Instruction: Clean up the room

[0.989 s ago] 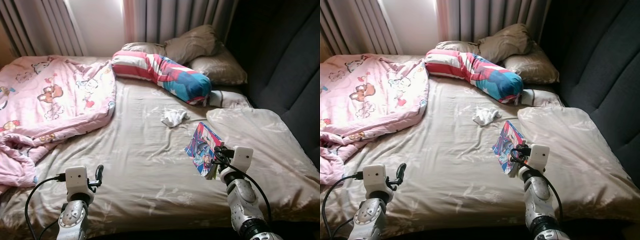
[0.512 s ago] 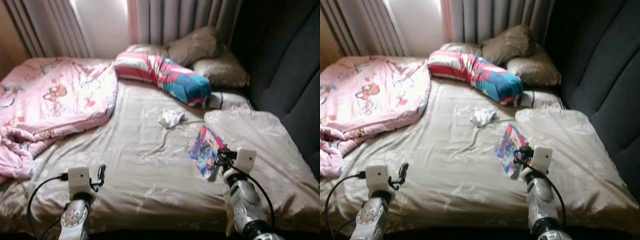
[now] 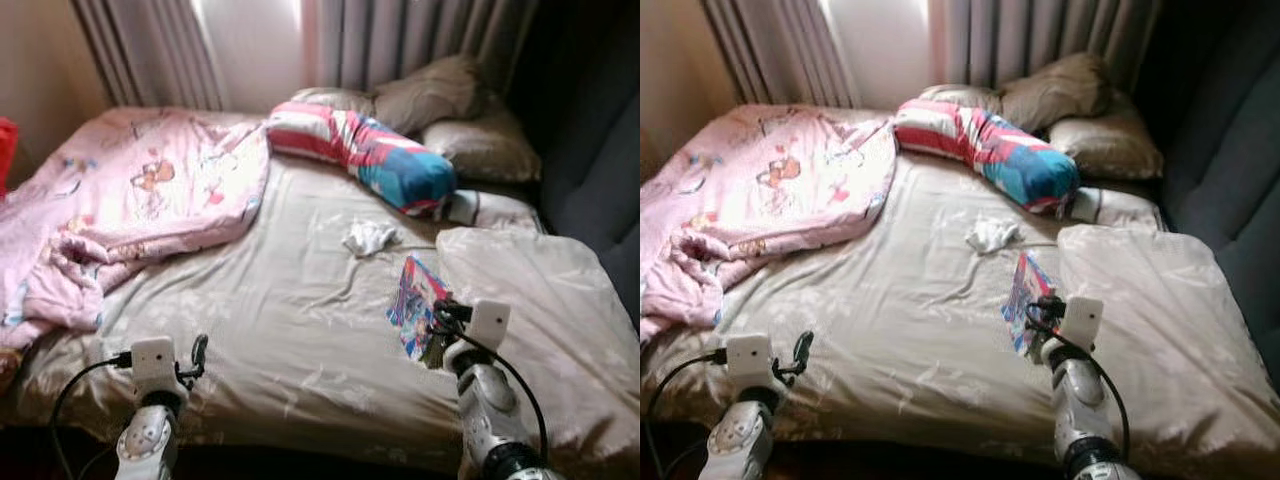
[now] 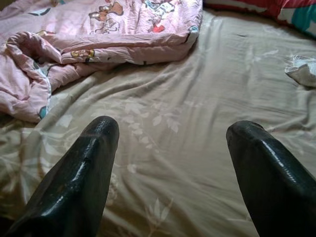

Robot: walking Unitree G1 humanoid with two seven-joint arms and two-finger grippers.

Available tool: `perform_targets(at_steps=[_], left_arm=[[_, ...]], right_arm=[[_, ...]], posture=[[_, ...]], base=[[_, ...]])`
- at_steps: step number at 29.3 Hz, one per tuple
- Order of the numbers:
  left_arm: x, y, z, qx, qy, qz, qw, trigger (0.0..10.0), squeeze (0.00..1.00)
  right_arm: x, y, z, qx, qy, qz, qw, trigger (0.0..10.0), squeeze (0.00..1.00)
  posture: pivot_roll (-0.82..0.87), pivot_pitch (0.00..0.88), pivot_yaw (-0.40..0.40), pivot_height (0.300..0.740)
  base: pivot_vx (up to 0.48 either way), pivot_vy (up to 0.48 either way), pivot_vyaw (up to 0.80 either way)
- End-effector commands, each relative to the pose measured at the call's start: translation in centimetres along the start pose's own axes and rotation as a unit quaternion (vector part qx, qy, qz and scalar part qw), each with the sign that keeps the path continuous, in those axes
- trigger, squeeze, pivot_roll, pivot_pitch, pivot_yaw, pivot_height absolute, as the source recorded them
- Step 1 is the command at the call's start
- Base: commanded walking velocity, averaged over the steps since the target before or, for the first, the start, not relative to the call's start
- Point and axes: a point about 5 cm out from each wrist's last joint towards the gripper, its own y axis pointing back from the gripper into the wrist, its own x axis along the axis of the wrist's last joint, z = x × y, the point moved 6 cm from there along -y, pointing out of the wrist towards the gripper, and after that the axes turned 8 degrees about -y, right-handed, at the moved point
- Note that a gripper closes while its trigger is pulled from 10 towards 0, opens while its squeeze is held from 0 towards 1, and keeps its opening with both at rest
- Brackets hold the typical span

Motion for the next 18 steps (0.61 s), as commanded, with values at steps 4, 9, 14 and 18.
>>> perform_targets(at_steps=[4,9,14,18], left_arm=[[0.03,-0.16,-0.06,-0.003,0.000,-0.002,1.000,10.0,0.00],[0.03,-0.19,0.06,-0.005,0.000,-0.003,1.000,10.0,0.00],[0.09,-0.20,0.07,-0.003,0.002,-0.001,1.000,10.0,0.00],[0.05,-0.16,0.02,-0.002,0.002,-0.002,1.000,10.0,0.00]], right_arm=[[1.50,-0.50,-0.15,0.002,0.004,0.025,1.000,10.0,0.00],[1.47,-0.56,-0.20,0.003,0.005,0.023,1.000,10.0,0.00],[1.53,-0.59,-0.05,-0.003,0.005,0.024,1.000,10.0,0.00],[1.36,-0.68,0.50,-0.021,-0.002,0.014,1.000,10.0,0.00]], posture=[[0.09,0.022,-0.059,0.699],[0.09,0.009,-0.062,0.699],[0.10,0.012,-0.064,0.699],[0.10,0.018,-0.065,0.699]], base=[[0.000,0.000,0.00],[0.000,0.000,0.00],[0.000,0.000,0.00],[0.000,0.000,-0.15]])
